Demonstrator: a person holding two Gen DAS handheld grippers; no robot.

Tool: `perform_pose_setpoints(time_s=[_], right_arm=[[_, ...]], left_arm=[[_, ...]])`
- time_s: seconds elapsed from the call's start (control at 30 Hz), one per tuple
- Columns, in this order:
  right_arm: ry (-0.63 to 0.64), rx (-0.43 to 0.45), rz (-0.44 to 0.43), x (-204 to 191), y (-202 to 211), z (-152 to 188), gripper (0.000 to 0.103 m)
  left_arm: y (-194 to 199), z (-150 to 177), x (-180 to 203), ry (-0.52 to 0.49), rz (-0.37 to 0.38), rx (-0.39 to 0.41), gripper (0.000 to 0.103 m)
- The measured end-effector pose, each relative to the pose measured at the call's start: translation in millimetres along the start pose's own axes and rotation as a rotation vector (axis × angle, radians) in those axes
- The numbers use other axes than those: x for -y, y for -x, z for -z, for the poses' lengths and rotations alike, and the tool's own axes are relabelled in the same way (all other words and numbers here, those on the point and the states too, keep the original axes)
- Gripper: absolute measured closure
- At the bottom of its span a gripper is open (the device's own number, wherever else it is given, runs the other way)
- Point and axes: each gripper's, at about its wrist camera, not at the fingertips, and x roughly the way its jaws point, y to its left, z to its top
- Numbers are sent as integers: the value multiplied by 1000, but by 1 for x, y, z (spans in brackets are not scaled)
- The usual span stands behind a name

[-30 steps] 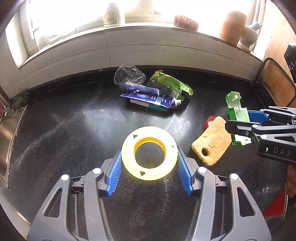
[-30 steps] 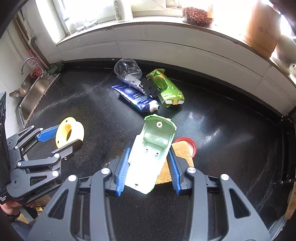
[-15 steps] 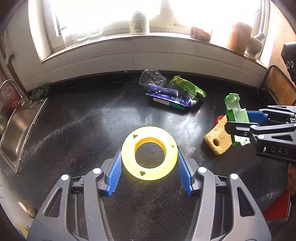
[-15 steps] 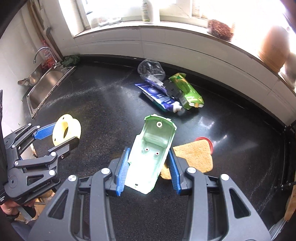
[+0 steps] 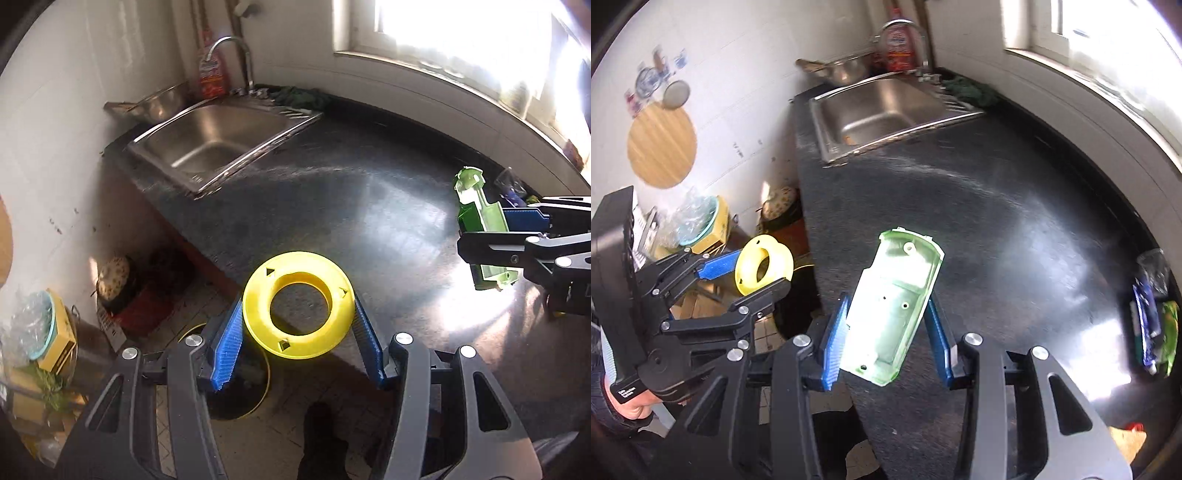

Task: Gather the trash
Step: 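Carry both items to the black bin and open both tools to drop them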

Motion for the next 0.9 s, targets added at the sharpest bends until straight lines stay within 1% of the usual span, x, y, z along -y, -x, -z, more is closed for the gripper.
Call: perform_pose_setpoints(time_s=[0.1,0.23,0.3,0.4,0.53,0.67,0.8,0.9], right_arm=[[98,-47,-75,-48,-32,-21,63],[192,-114,-143,-102,-77,-37,63],[227,-140,-158,-126,-100,-41,63],[258,-189,-179,-153,-137,-45,63],[282,-243,-178,-171,-182,-45,63],[274,-298,-160,-178,-223,-45,63],[273,-328,-141,-180,-250,-45,62],[268,-344,-138,-180,-261,-46,62]], left_arm=[[-4,23,-53,116,-65,-31,49],[-13,54,-109,240,-117,-64,49],[-21,69,-130,281,-126,-76,49],[-39,87,-151,315,-133,-93,49],[-71,108,-172,360,-101,-110,49],[-103,119,-181,381,-71,-137,49],[-120,125,-187,384,-61,-156,49],[-126,128,-192,387,-50,-160,49]])
